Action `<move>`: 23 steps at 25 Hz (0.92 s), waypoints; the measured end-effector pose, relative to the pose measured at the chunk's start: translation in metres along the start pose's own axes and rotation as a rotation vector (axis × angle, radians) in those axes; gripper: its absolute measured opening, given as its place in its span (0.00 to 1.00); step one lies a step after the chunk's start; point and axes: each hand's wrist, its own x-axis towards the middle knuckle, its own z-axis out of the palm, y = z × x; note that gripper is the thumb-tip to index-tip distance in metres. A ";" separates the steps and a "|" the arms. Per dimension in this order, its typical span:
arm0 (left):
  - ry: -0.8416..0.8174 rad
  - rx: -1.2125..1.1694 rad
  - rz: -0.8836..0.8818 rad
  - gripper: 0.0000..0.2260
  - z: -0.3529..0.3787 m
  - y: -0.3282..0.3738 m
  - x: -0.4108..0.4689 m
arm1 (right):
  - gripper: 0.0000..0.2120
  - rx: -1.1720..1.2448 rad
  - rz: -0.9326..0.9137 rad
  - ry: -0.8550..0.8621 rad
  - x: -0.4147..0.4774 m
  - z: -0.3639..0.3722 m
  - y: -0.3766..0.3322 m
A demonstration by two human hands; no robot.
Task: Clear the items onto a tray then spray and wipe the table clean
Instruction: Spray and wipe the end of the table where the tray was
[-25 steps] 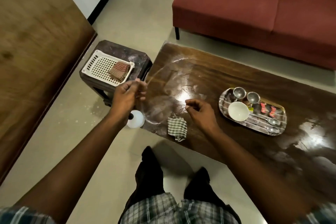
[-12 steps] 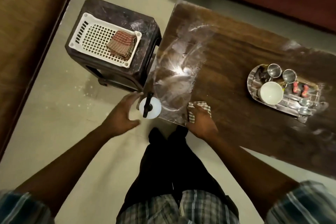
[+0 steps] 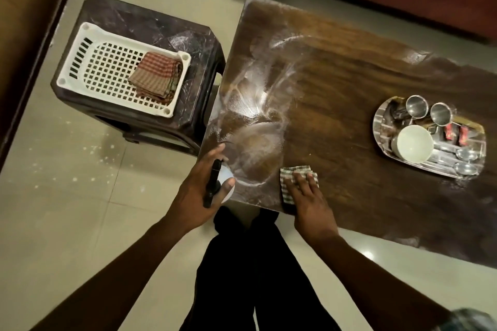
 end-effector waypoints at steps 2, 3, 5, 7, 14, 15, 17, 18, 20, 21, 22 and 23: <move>0.012 -0.023 0.014 0.26 0.001 0.006 0.004 | 0.42 0.029 -0.021 0.013 0.001 0.003 0.004; 0.020 -0.059 0.017 0.26 0.001 0.010 0.006 | 0.41 0.039 -0.029 0.020 0.001 0.003 0.005; 0.039 -0.130 0.039 0.26 0.000 0.019 0.015 | 0.39 0.048 -0.042 0.020 0.002 0.001 0.005; 0.056 -0.168 0.063 0.23 0.000 0.031 0.028 | 0.38 0.033 -0.050 -0.001 0.001 0.000 0.009; 0.065 -0.352 -0.067 0.07 -0.008 0.075 0.113 | 0.34 0.115 0.023 0.048 0.042 -0.043 0.028; 0.027 -0.389 -0.135 0.05 -0.007 0.083 0.130 | 0.34 0.112 0.030 0.090 0.059 -0.055 0.033; -0.029 -0.386 -0.205 0.03 0.000 0.094 0.160 | 0.32 0.100 0.031 0.161 0.098 -0.082 0.044; -0.045 -0.356 -0.225 0.03 0.003 0.098 0.173 | 0.32 0.100 0.028 0.197 0.117 -0.096 0.049; -0.060 -0.322 -0.281 0.02 0.014 0.104 0.205 | 0.30 0.138 0.036 0.276 0.157 -0.124 0.063; -0.049 -0.293 -0.309 0.03 0.019 0.106 0.221 | 0.29 0.151 0.035 0.312 0.177 -0.136 0.070; -0.025 -0.253 -0.325 0.03 0.023 0.104 0.236 | 0.29 0.150 0.030 0.342 0.195 -0.146 0.076; -0.001 -0.217 -0.336 0.05 0.027 0.104 0.250 | 0.28 0.139 0.028 0.368 0.212 -0.155 0.081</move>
